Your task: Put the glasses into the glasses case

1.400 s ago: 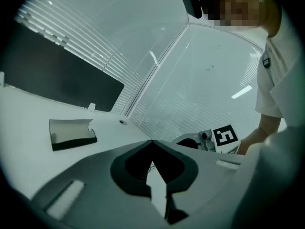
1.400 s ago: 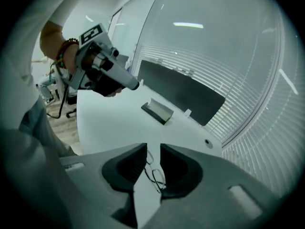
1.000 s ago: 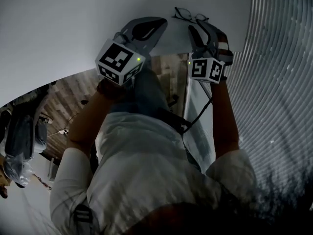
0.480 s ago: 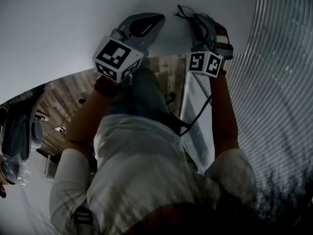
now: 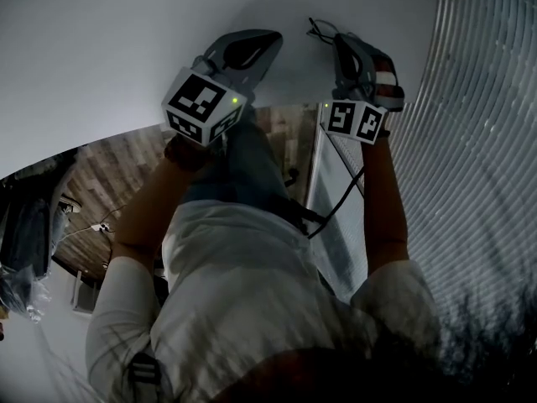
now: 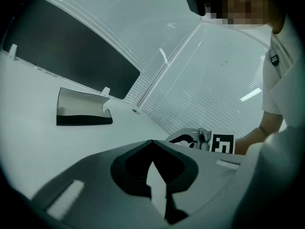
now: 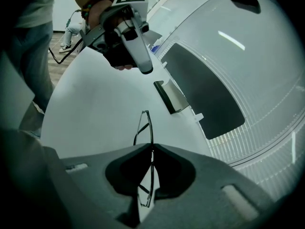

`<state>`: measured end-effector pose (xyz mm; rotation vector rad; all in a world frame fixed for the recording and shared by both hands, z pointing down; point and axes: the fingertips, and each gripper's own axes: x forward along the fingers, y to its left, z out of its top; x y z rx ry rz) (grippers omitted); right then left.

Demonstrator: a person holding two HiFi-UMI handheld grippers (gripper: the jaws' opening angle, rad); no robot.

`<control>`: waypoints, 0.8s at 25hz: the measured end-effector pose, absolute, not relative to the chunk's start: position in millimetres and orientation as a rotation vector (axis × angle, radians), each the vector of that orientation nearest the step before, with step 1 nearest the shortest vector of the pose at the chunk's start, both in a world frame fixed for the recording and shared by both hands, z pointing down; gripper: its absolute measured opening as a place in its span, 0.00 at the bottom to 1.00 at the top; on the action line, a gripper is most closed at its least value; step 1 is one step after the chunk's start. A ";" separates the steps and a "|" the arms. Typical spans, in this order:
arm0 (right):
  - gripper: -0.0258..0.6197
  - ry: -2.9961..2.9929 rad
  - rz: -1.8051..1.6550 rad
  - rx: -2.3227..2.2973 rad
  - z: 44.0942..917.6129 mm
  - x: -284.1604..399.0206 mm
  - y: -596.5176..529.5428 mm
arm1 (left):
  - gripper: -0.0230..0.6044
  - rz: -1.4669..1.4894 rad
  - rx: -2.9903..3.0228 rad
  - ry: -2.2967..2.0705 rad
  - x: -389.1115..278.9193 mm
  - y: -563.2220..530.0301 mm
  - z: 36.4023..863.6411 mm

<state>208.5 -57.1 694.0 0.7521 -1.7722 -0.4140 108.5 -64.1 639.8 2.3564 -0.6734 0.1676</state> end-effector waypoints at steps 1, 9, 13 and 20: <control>0.06 -1.772 -0.423 0.754 690.9 207.5 -60.7 | 0.04 0.163 2.356 -0.678 107.1 -66.4 638.9; 0.06 -1.761 -0.548 0.716 660.6 179.3 -106.6 | 0.04 0.093 2.348 -0.751 77.5 -100.3 619.4; 0.06 -1.771 -0.626 0.676 648.2 159.0 -132.9 | 0.04 0.054 2.336 -0.819 58.7 -117.6 611.9; 0.06 -1.804 -0.745 0.598 646.8 133.2 -149.9 | 0.04 0.021 2.313 -0.913 45.3 -124.3 616.0</control>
